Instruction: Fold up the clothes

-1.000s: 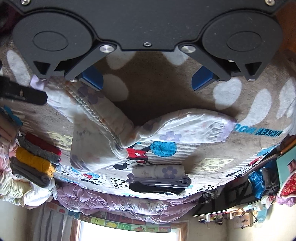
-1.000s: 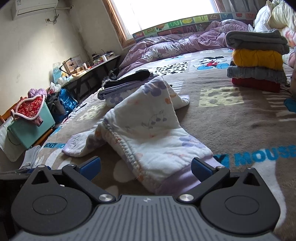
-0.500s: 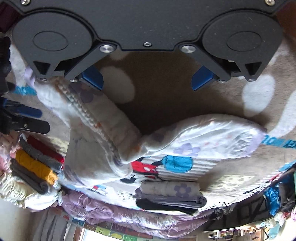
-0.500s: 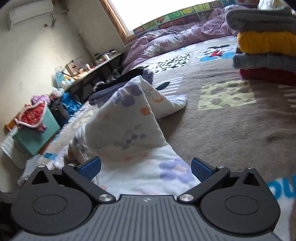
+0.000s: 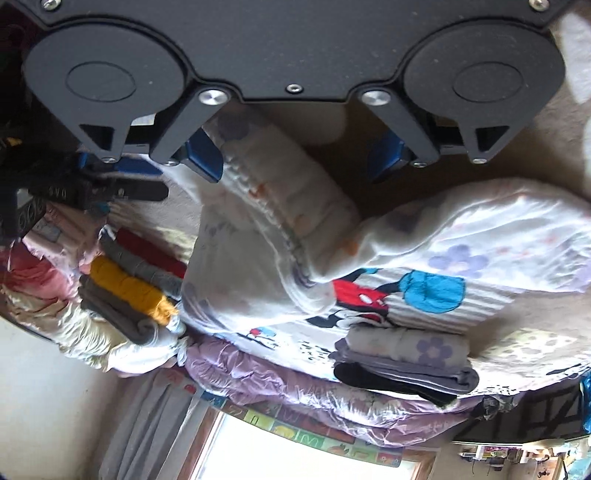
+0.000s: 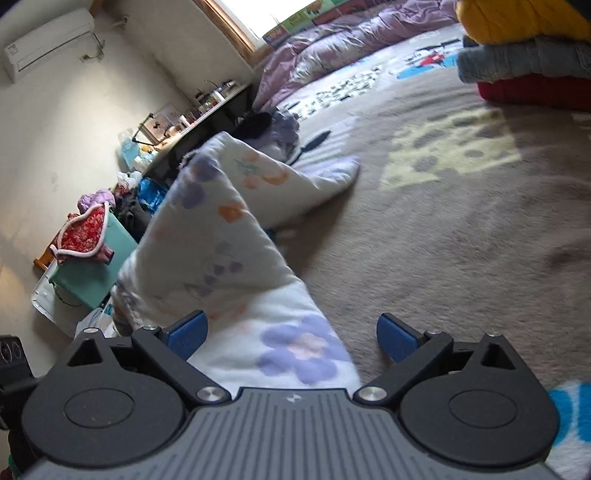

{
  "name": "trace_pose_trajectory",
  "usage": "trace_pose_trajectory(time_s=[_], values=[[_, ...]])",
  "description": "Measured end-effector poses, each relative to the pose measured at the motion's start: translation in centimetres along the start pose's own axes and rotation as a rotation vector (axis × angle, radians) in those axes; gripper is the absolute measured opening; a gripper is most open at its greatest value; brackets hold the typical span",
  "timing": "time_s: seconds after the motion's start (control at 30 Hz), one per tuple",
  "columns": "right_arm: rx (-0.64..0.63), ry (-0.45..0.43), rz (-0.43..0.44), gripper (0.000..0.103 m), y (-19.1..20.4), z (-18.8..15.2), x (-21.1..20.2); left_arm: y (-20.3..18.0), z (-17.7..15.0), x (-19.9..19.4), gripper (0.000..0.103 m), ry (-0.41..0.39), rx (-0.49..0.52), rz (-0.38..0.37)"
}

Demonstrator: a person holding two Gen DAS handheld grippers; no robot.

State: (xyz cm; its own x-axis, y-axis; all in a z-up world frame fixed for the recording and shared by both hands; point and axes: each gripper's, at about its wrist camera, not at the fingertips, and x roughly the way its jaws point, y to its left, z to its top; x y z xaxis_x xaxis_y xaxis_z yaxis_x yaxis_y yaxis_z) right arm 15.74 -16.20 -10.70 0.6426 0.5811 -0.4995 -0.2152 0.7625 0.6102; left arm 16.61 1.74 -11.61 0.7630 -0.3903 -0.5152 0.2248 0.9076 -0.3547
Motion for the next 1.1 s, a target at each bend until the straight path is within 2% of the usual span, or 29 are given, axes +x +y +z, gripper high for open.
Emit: trace_pose_trajectory(time_s=[0.03, 0.13, 0.2, 0.33, 0.4, 0.47, 0.7, 0.8, 1.03, 1.1], values=[[0.007, 0.007, 0.002, 0.097, -0.2, -0.1, 0.0, 0.0, 0.0, 0.3, 0.074, 0.002, -0.006, -0.011], [0.011, 0.031, 0.012, 0.083, -0.6, -0.6, 0.0, -0.2, -0.3, 1.2, 0.072, 0.019, -0.024, -0.041], [0.011, 0.045, 0.025, 0.066, -0.8, -0.9, -0.1, -0.5, -0.5, 1.6, 0.069, 0.025, -0.02, -0.048], [0.025, 0.053, 0.064, 0.046, -1.1, -1.3, -0.5, -0.9, -0.8, 1.7, 0.054, 0.028, -0.004, -0.057], [0.013, 0.042, 0.076, 0.032, -0.9, -1.4, -1.1, -1.1, -0.9, 1.5, 0.05, 0.025, 0.002, -0.063], [-0.004, 0.021, 0.088, 0.024, -0.6, -1.3, -1.8, -1.3, -0.9, 1.3, 0.046, 0.022, 0.002, -0.071], [-0.047, -0.11, 0.129, 0.017, -0.1, -0.8, -5.9, -3.0, -1.1, 0.6, 0.042, 0.038, -0.015, -0.163], [-0.049, -0.186, 0.137, 0.015, -0.5, -0.7, -8.2, -4.6, -1.4, 0.2, 0.042, 0.065, -0.004, -0.234], [-0.035, -0.325, 0.079, 0.011, -2.7, -0.4, -12.9, -9.1, -2.8, 0.4, 0.044, 0.161, 0.061, -0.364], [-0.023, -0.344, 0.049, 0.002, -3.6, -0.3, -13.5, -10.1, -3.1, 0.7, 0.049, 0.208, 0.122, -0.384]])
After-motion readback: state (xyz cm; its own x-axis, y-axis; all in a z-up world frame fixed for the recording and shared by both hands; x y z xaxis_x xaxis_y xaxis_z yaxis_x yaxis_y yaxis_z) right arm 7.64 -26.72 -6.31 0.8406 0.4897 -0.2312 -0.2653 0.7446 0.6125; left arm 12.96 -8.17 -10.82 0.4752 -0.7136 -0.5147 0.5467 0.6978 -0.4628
